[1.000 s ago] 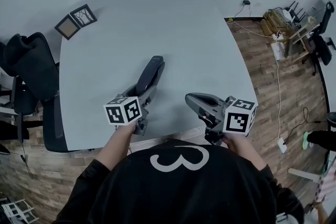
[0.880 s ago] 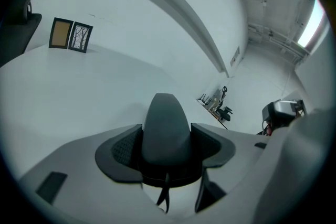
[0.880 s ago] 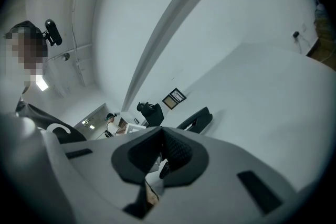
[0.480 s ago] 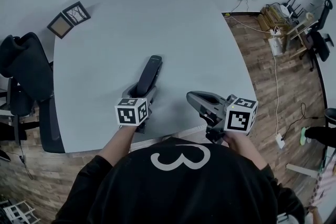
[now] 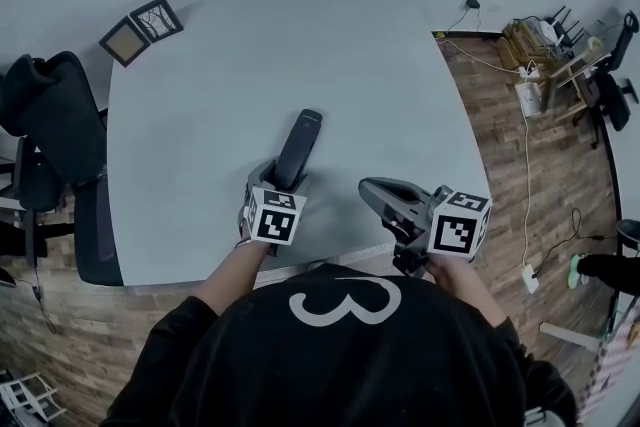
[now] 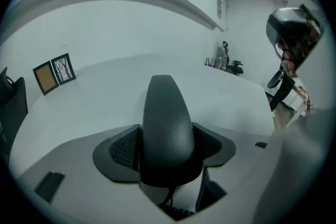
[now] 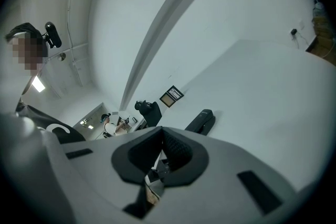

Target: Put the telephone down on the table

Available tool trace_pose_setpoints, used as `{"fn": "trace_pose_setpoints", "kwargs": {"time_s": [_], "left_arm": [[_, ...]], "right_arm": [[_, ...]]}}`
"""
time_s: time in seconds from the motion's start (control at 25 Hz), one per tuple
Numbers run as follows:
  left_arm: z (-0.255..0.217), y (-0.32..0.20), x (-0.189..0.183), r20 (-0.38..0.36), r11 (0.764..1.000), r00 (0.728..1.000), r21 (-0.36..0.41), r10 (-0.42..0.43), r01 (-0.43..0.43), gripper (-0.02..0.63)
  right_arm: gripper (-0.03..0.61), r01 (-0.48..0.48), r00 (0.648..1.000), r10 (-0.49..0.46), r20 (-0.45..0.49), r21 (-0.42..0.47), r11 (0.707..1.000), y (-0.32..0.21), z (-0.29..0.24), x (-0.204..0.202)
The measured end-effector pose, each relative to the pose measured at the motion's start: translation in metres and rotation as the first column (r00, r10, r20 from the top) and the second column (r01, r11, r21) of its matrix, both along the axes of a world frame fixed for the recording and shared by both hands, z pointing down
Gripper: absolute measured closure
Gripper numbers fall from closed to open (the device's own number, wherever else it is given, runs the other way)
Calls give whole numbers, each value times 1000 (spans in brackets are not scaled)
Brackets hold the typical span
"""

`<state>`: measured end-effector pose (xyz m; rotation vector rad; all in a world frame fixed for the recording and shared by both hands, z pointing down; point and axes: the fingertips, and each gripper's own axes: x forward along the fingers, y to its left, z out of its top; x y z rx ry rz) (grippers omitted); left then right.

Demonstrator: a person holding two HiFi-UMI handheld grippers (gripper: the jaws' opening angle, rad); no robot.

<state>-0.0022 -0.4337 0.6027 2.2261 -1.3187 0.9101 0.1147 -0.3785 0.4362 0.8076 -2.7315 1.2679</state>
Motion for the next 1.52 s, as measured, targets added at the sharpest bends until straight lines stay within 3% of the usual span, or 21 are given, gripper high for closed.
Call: {"fn": "trace_pose_setpoints", "kwargs": {"time_s": [0.2, 0.36, 0.48, 0.56, 0.68, 0.76, 0.8, 0.92, 1.12, 1.36, 1.52], "left_arm": [[1, 9, -9, -53, 999, 998, -28, -22, 20, 242], [-22, 21, -24, -129, 999, 991, -21, -43, 40, 239], [-56, 31, -35, -164, 998, 985, 1, -61, 62, 249], [-88, 38, -35, -212, 998, 976, 26, -53, 60, 329], [-136, 51, -30, -339, 998, 940, 52, -23, 43, 439], [-167, 66, -23, -437, 998, 899, 63, 32, -5, 564], [-182, 77, -19, -479, 996, 875, 78, 72, -39, 587], [-220, 113, -14, -542, 983, 822, 143, 175, -116, 601], [-263, 173, -26, -589, 965, 766, 205, 256, -164, 601], [-278, 240, -48, -576, 954, 764, 241, 290, -180, 601], [-276, 278, -62, -594, 951, 745, 236, 303, -198, 601]], "right_arm": [[569, 2, 1000, -2, 3, -8, 1000, 6, 3, 0], [569, -7, 1000, 7, -6, 10, 1000, 7, 1, -1], [569, -1, 1000, 1, -21, 36, 999, 9, -3, -5], [568, 7, 1000, -5, -24, 66, 998, 11, -10, -10], [569, 16, 999, -9, -51, 125, 992, 18, -23, -20], [568, 28, 998, -17, -67, 166, 986, 26, -33, -28], [568, 33, 998, -21, -67, 184, 982, 32, -38, -31], [568, 27, 999, -17, -47, 221, 975, 55, -52, -40], [569, 15, 1000, -7, -30, 252, 968, 111, -75, -62], [569, 51, 999, -49, -12, 275, 960, 184, -89, -98], [569, 61, 998, -57, -21, 268, 962, 219, -87, -119]]}}
